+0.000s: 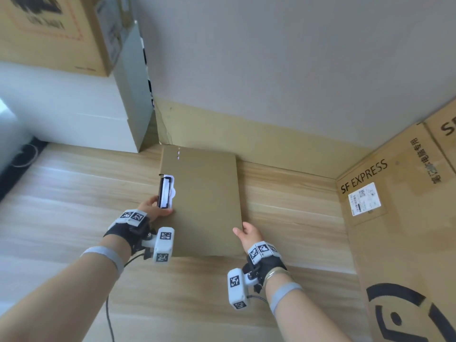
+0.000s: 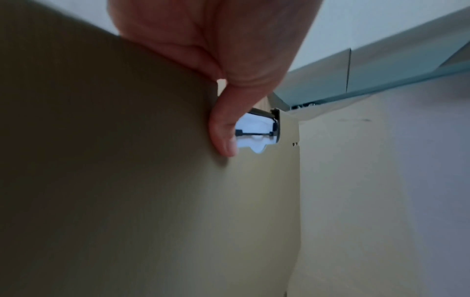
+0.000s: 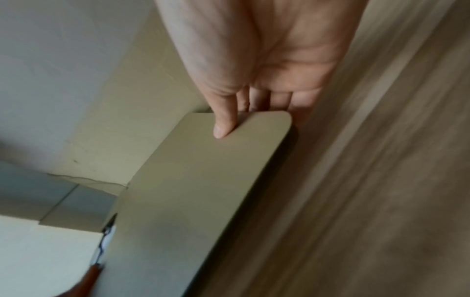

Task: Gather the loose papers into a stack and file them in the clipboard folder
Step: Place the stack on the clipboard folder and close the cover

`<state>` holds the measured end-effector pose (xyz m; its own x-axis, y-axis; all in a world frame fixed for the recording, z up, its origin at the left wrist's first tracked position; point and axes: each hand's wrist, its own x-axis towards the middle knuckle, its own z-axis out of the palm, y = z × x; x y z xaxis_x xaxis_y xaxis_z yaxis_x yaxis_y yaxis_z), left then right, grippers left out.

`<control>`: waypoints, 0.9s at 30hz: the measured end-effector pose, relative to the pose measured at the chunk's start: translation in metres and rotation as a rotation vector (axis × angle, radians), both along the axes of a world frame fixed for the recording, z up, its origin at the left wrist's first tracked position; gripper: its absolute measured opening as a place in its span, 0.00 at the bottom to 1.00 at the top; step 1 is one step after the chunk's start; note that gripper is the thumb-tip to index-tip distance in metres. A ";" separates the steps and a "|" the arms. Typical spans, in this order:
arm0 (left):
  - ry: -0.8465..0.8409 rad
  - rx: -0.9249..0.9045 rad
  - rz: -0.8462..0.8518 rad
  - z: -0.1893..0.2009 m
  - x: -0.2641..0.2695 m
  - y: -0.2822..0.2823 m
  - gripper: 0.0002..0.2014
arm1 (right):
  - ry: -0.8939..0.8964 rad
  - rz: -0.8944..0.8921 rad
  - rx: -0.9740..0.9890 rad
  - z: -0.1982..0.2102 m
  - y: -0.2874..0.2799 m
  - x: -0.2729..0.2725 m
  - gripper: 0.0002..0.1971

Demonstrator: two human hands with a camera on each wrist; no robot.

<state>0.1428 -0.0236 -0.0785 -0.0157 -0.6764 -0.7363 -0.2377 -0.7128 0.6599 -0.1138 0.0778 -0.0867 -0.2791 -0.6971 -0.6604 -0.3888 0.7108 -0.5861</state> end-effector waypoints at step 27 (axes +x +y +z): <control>-0.611 -0.169 -0.321 0.017 0.033 0.011 0.28 | 0.266 0.116 -0.219 0.097 -0.030 0.034 0.10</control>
